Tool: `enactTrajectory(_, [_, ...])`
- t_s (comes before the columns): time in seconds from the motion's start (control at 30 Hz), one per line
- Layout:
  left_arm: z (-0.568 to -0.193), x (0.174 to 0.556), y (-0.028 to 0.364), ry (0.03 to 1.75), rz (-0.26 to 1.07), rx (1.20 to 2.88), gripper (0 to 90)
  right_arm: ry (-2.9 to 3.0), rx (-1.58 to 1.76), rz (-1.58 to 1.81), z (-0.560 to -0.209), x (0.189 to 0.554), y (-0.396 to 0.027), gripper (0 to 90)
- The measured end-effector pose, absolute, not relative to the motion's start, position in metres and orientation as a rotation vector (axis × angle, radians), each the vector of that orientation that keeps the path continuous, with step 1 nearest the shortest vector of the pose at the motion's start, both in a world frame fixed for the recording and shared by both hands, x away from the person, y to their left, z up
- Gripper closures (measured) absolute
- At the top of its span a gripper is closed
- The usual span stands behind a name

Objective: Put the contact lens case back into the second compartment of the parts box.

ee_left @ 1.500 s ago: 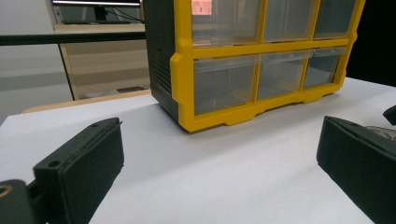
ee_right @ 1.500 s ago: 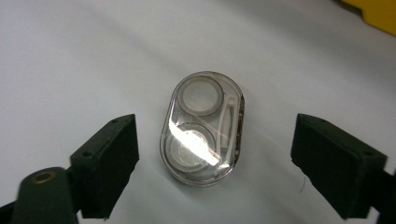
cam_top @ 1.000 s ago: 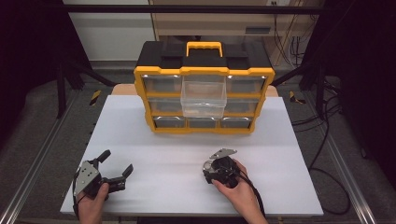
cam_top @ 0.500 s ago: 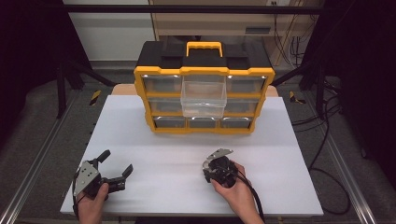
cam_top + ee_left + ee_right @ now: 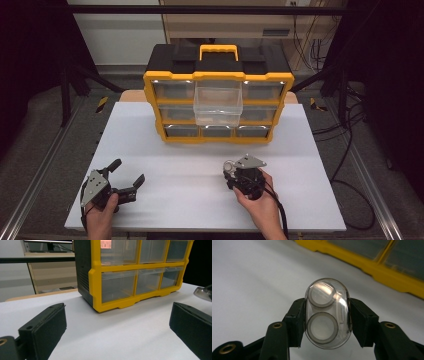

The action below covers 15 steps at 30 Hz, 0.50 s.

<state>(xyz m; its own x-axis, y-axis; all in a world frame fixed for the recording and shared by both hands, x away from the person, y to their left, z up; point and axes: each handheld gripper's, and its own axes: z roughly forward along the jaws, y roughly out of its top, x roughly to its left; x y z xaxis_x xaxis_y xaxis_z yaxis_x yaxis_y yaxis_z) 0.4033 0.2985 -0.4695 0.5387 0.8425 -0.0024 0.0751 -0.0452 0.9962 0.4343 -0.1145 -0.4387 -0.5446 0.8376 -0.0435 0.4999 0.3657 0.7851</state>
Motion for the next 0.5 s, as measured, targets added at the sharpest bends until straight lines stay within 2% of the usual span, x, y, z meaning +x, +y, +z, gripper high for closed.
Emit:
enactTrajectory(0.23, [-0.469,0.401,0.3,0.822,0.739,1.484,0.7,2.117,1.201,1.038,-0.426,0.434,-0.131,49.2])
enactTrajectory(0.5, [-0.469,0.401,0.31,0.861,0.746,1.435,0.9,2.107,1.207,1.033,-0.425,0.44,-0.125,49.1])
